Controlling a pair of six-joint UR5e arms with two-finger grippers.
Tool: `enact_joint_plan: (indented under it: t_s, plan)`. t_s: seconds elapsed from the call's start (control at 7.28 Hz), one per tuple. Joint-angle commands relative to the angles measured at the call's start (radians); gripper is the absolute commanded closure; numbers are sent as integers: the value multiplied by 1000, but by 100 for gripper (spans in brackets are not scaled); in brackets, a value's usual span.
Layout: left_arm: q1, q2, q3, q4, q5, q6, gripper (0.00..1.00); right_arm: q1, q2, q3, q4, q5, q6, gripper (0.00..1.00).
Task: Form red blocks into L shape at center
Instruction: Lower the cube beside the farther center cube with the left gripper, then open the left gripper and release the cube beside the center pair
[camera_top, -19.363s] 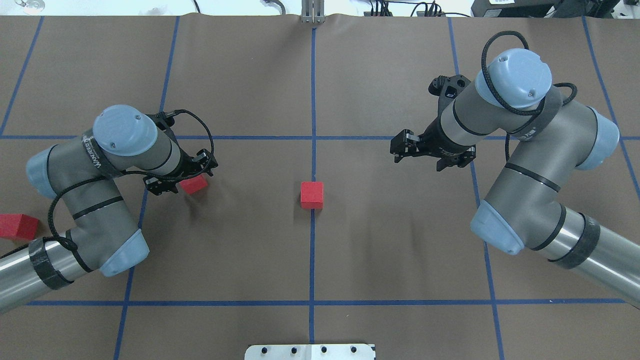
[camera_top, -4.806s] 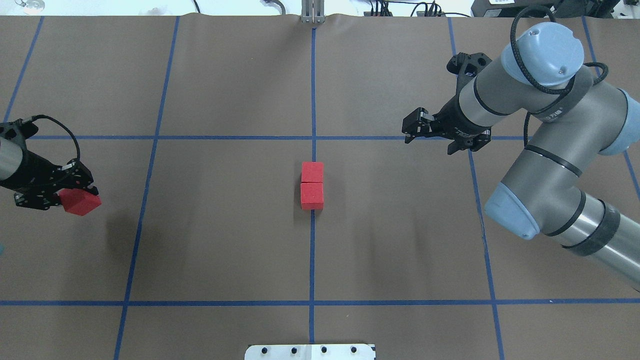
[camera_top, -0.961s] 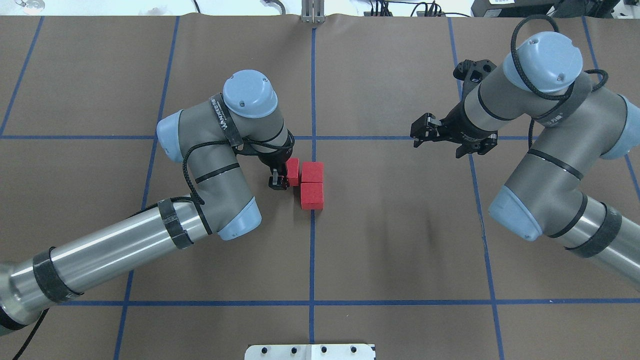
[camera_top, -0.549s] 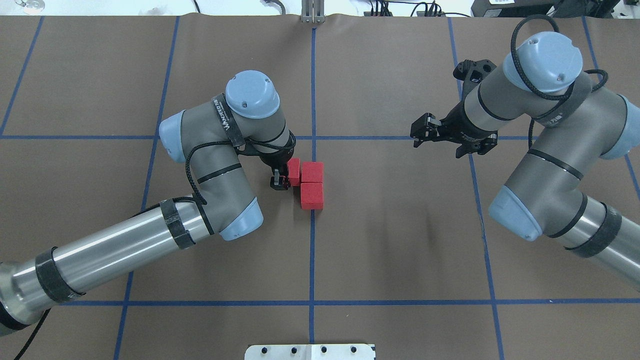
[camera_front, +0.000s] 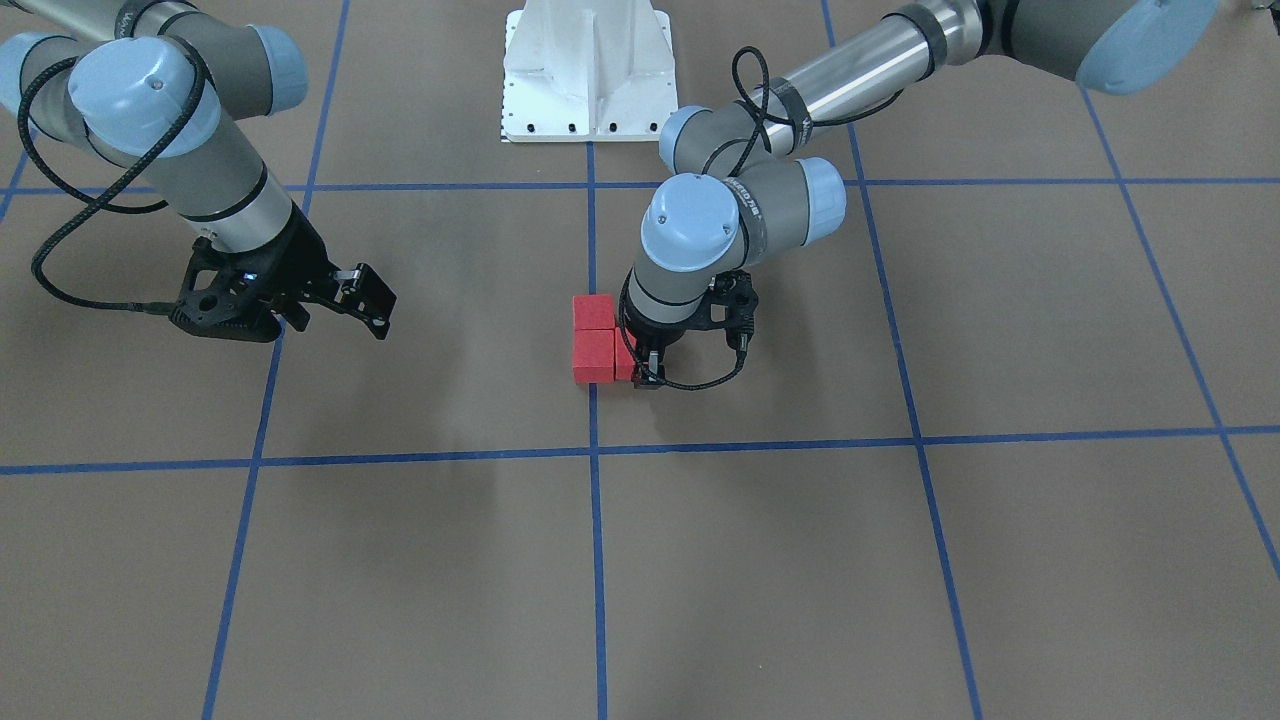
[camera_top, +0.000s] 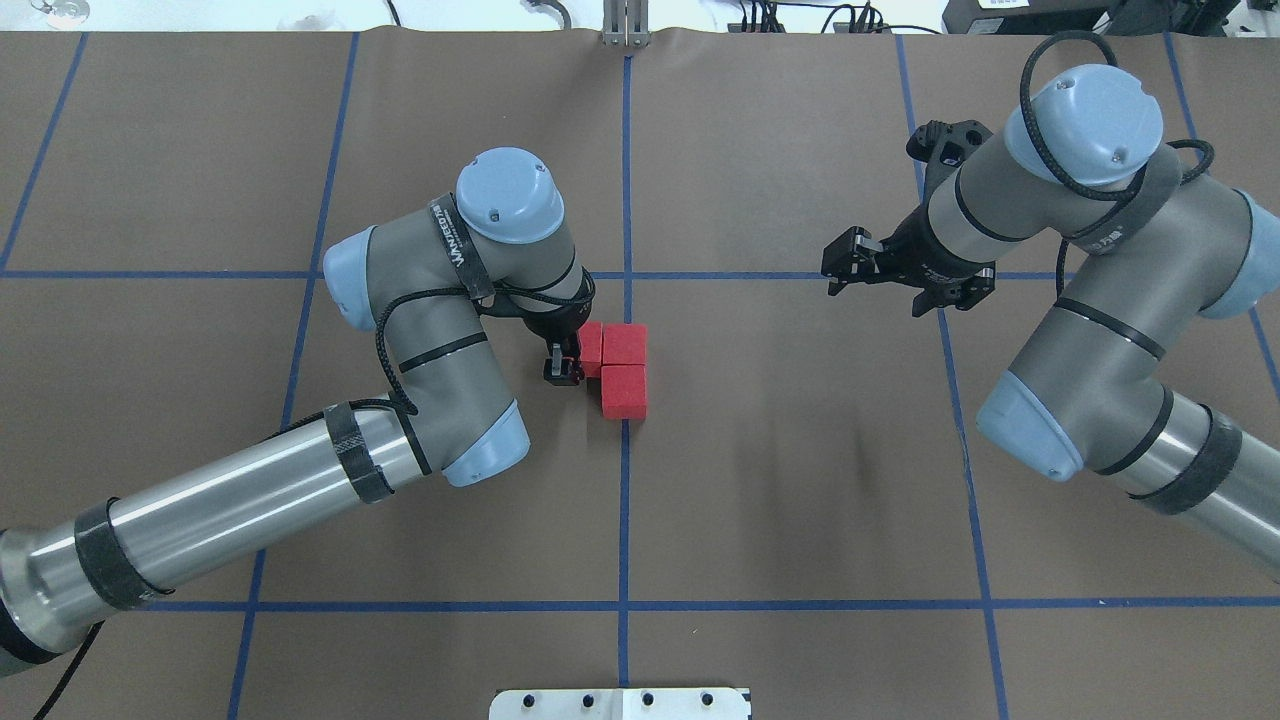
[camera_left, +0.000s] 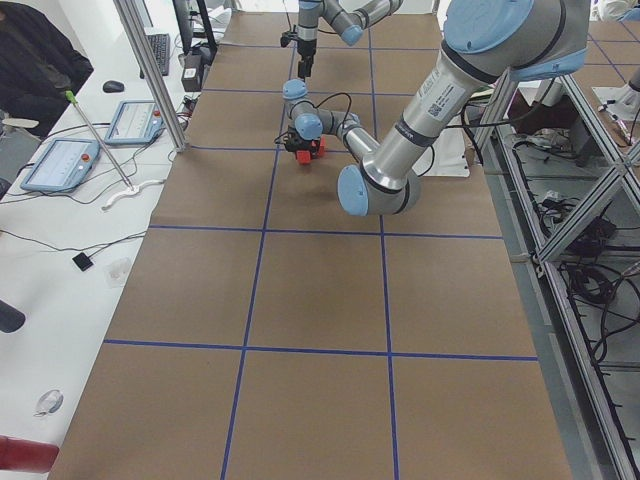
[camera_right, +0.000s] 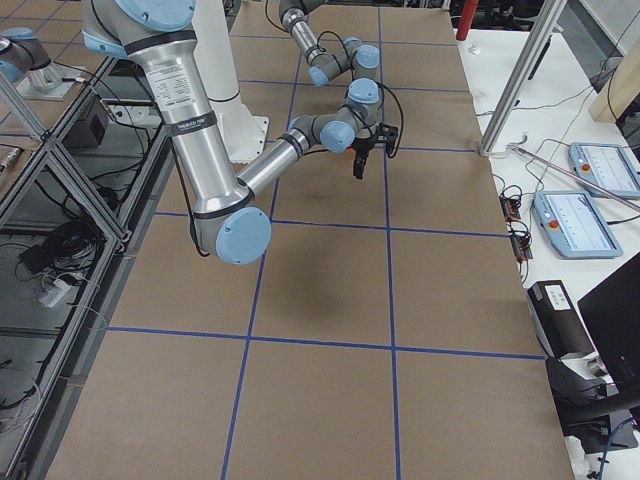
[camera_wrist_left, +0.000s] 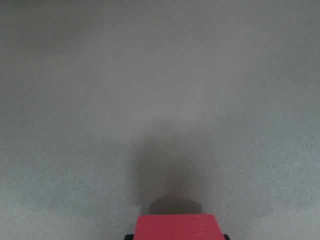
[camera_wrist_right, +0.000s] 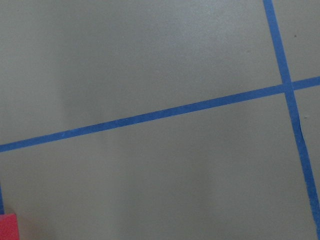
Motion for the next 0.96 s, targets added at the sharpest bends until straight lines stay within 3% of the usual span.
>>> enact_joint_plan:
  t_s: [0.0,0.82]
  plan:
    - [1,-1,1,0,0,1,100,0,0,-1,0,0,0,0]
    - [1,-1,1,2,0,-2,100,2,2,4,0,0,9,0]
